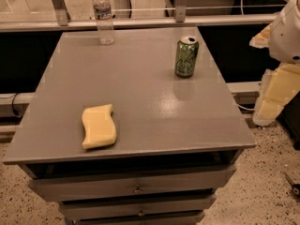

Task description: Move green can near sponge

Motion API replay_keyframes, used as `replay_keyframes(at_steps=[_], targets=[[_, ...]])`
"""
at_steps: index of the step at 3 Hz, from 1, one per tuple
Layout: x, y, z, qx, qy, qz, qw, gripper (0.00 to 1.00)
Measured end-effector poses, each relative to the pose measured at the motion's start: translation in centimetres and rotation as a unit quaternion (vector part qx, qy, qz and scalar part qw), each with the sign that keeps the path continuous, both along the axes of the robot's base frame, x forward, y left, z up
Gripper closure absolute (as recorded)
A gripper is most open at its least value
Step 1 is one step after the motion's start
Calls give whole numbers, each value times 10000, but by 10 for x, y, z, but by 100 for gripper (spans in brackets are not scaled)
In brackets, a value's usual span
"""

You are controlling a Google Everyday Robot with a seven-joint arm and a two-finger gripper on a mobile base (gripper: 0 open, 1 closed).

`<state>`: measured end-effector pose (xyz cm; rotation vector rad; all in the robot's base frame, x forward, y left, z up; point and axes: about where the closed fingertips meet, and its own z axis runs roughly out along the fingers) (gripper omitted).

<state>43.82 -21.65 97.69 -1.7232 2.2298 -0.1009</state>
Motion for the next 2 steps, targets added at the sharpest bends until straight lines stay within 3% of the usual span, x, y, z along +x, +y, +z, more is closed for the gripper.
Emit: replay_keyframes(at_steps=[1, 2], targets=[[0, 0, 0, 0, -1, 0, 10000, 0], [12, -3, -2, 255, -102, 85, 9996, 0]])
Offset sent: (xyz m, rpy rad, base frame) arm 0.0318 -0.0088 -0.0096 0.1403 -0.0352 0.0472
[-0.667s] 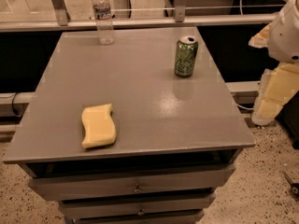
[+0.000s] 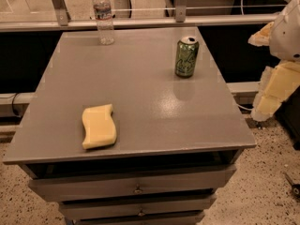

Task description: Move green can near sponge

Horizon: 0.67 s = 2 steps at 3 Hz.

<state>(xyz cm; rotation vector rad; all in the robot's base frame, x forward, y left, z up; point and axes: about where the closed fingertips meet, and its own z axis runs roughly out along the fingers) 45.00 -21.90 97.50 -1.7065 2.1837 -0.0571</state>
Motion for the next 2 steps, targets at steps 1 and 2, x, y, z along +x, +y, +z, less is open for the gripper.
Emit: replay_keyframes(at_steps=[1, 2], targets=[[36, -5, -13, 441, -160, -69, 9989, 0], [86, -3, -34, 965, -352, -229, 9944, 0]])
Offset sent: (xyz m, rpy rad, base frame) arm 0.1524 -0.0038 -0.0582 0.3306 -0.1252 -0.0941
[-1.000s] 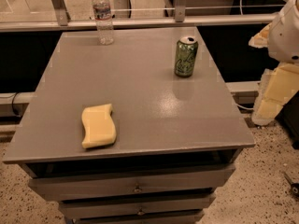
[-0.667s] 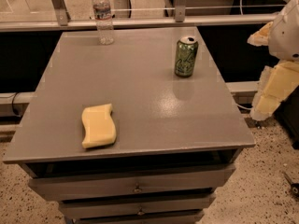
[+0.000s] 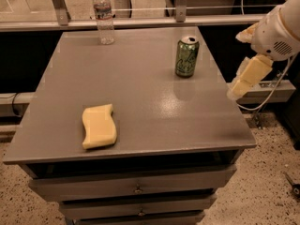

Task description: Move green can near sponge

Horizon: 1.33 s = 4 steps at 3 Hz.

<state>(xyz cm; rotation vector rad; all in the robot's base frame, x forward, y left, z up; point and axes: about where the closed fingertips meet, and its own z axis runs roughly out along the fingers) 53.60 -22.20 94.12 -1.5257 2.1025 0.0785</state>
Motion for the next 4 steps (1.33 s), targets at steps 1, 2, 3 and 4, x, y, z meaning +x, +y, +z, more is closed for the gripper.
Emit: replay_keyframes(at_steps=[1, 2, 3, 4], targets=[[48, 6, -23, 565, -146, -265, 9979, 0], [89, 16, -38, 1217, -295, -456, 9911, 0], [121, 33, -46, 1982, -447, -544, 9776, 0], [142, 48, -51, 2627, -569, -550, 9616, 0]])
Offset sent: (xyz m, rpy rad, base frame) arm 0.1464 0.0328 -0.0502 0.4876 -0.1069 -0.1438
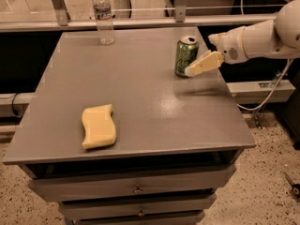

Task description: Move green can near sponge

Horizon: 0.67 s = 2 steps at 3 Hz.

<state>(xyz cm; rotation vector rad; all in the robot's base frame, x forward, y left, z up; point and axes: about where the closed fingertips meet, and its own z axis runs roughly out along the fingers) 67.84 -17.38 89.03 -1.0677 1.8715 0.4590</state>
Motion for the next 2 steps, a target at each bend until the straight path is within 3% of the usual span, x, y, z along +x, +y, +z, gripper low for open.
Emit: replay_keyframes(at_steps=[1, 2], targets=[[16, 18, -7, 716, -218, 89, 9972, 4], [22, 31, -7, 1112, -336, 203, 9930, 33]])
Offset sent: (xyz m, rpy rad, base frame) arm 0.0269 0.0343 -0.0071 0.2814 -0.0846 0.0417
